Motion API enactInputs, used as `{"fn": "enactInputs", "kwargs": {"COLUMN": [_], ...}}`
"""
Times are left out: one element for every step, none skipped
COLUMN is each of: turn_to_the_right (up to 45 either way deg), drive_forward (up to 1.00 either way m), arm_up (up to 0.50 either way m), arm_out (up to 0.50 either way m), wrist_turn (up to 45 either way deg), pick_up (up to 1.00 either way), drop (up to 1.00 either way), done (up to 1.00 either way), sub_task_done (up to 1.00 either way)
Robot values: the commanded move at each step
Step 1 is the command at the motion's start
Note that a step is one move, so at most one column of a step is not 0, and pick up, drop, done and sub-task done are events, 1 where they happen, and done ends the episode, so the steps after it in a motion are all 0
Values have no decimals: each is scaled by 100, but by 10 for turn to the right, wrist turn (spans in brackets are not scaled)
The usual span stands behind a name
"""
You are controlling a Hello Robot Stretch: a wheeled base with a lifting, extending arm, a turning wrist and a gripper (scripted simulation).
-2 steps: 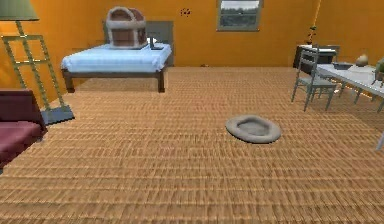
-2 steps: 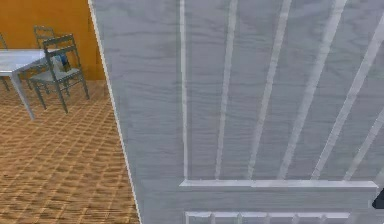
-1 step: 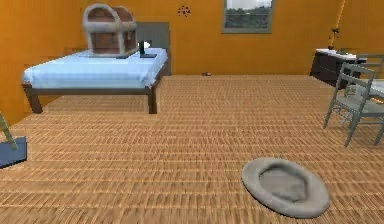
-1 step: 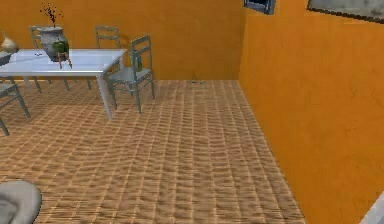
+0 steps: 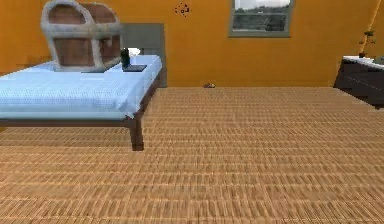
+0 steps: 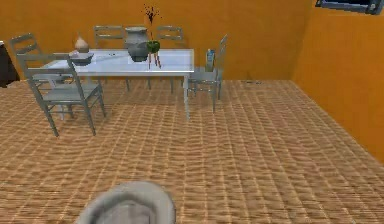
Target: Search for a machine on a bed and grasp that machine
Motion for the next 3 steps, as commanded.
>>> {"fn": "enactInputs", "kwargs": {"turn_to_the_right": [0,0,0], "drive_forward": [100,30,90], "arm_up": [0,0,0], "arm_out": [0,0,0], "wrist_turn": [0,0,0], "pick_up": [0,0,0], "drop": [0,0,0], "done": [0,0,0], "sub_task_done": [0,0,0]}}
